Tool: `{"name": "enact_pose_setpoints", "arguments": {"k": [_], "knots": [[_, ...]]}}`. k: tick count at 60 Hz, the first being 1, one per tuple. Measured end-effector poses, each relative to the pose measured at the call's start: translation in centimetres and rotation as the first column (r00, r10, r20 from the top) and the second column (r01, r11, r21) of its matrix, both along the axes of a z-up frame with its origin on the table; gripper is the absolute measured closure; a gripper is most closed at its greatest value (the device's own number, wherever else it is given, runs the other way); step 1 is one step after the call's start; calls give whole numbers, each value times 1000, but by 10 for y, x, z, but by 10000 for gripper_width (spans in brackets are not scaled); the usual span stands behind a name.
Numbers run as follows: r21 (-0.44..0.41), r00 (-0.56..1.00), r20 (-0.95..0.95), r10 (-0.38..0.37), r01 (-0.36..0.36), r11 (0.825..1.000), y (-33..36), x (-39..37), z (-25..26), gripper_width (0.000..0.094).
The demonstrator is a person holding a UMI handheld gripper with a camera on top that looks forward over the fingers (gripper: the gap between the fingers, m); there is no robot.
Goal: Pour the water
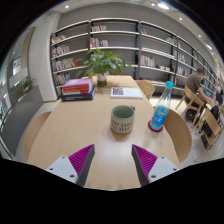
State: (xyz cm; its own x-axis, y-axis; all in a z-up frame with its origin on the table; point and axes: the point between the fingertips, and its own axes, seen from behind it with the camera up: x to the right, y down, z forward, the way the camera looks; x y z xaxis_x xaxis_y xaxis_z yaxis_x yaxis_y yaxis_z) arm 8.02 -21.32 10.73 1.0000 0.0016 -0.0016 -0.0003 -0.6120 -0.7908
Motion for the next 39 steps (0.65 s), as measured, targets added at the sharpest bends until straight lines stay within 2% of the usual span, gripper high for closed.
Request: {"name": "enact_pose_setpoints", "arguments": {"k": [17,39], "knots": [[140,998,-42,44,-37,989,-18,-77,88,188],[186,999,-14,43,-40,982,-39,-105,130,189]]}}
